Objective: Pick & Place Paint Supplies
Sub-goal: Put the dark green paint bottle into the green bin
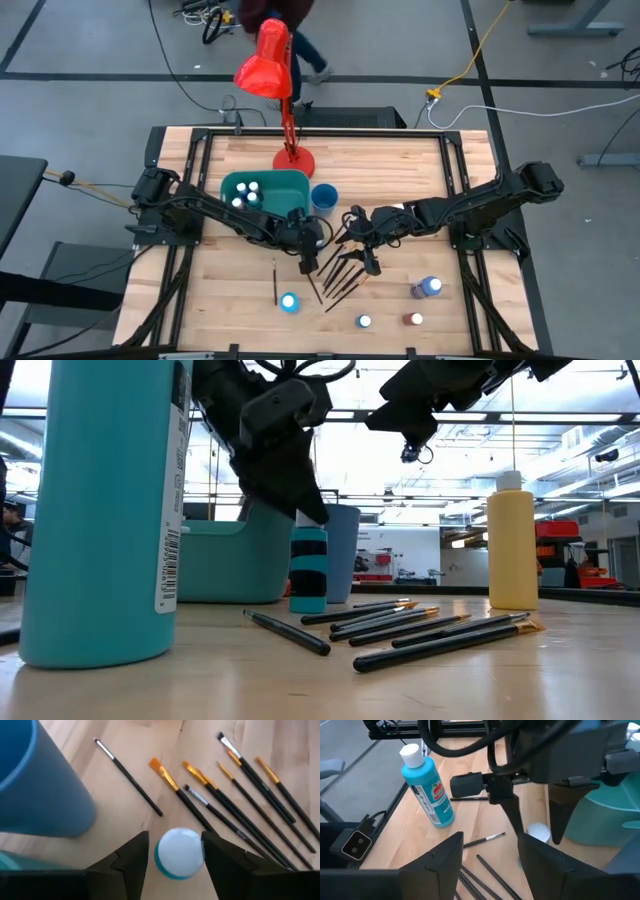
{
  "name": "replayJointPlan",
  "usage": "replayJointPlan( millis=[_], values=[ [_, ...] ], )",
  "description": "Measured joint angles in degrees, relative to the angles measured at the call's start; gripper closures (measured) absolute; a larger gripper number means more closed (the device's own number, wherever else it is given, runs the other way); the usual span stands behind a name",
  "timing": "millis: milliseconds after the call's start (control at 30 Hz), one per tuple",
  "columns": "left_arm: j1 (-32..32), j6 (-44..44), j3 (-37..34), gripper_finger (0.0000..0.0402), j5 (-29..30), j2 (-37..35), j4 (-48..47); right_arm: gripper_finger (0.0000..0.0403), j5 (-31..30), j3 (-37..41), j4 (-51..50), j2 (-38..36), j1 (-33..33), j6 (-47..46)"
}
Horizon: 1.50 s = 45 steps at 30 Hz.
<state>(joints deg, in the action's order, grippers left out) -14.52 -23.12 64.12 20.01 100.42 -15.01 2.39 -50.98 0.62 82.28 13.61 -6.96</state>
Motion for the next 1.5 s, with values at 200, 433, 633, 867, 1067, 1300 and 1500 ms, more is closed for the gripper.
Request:
replayJointPlan(
  millis=[200,433,633,867,1067,1300,1500],
  values=[
    [0.0,1.2,0.0,0.0259,-0.2,0.0,0.3,0.0204,0.0,0.0,-0.1,0.0,0.0,0.0],
    [-0.3,2.6,0.0,0.0270,-0.5,0.0,2.4,0.0204,0.0,0.0,-0.3,0.0,0.0,0.0],
    [-1.7,3.4,1.8,0.0266,-0.8,-0.8,0.1,0.0204,0.0,0.0,-0.3,0.0,0.0,0.0],
    [-4.6,2.5,4.9,0.0270,0.3,-5.7,-5.1,0.0204,0.0,0.0,-0.5,0.0,0.0,0.0],
    [-8.8,-3.5,5.3,0.0266,4.2,-14.8,-15.2,0.0204,0.0,0.0,-0.6,0.0,0.0,-0.1],
    [-14.0,-12.5,5.0,0.0270,11.4,-24.7,-28.8,0.0204,0.0,0.0,-0.3,0.0,0.0,-0.3],
    [-15.4,-22.9,4.1,0.0267,19.1,-27.7,-43.0,0.0204,0.0,0.0,-0.4,0.0,0.0,-1.0]
  ],
)
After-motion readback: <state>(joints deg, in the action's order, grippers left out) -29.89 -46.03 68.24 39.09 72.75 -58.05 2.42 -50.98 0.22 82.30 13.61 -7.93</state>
